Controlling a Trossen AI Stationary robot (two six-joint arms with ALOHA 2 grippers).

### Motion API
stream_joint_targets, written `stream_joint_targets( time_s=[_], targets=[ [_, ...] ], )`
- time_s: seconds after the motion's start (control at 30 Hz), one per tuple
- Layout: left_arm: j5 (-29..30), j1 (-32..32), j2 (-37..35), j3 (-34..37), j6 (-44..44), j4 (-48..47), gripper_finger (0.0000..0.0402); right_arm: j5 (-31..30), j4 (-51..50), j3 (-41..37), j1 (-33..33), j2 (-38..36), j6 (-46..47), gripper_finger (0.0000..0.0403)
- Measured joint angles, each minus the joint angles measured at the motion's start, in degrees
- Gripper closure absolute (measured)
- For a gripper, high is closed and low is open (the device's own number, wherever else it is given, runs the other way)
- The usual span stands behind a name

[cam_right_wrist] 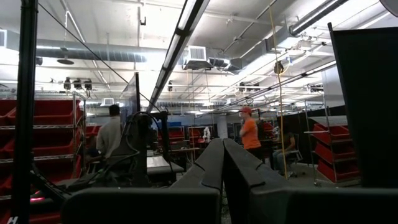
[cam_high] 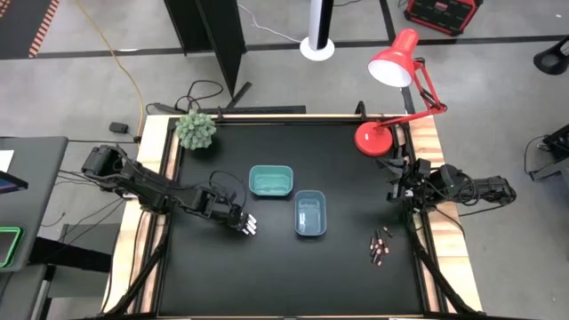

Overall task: Sort batteries
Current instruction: Put the silver battery into the light blue bin

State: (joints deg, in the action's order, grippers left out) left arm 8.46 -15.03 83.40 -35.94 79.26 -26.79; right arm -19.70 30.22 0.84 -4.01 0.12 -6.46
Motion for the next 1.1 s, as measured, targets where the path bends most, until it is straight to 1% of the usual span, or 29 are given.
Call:
stream_joint_targets(
  time_s=[0.3,0.53,0.73,0.9,1.0,1.1],
  targets=[
    [0.00,-2.23,0.00,-0.04,2.01,0.61,0.0237,-0.02,0.00,0.00,-0.01,0.00,0.00,0.0375],
    [-0.10,-2.31,0.38,0.01,2.26,0.47,0.0246,-0.01,-0.11,0.00,0.00,-0.01,0.00,0.0375],
    [0.30,-2.38,2.68,-0.17,2.86,0.66,0.0251,-0.02,-0.24,0.00,0.02,-0.02,0.02,0.0375],
    [0.84,-2.38,2.54,-0.17,2.91,0.66,0.0252,-0.01,-0.24,0.00,0.00,0.00,0.01,0.0375],
    [0.88,-2.38,2.54,-0.17,2.90,0.47,0.0263,-0.02,-0.24,0.00,0.00,-0.01,0.00,0.0375],
    [1.15,-2.38,2.54,-0.17,2.63,0.23,0.0284,-0.01,-0.24,0.00,0.00,0.00,0.02,0.0375]
  ],
)
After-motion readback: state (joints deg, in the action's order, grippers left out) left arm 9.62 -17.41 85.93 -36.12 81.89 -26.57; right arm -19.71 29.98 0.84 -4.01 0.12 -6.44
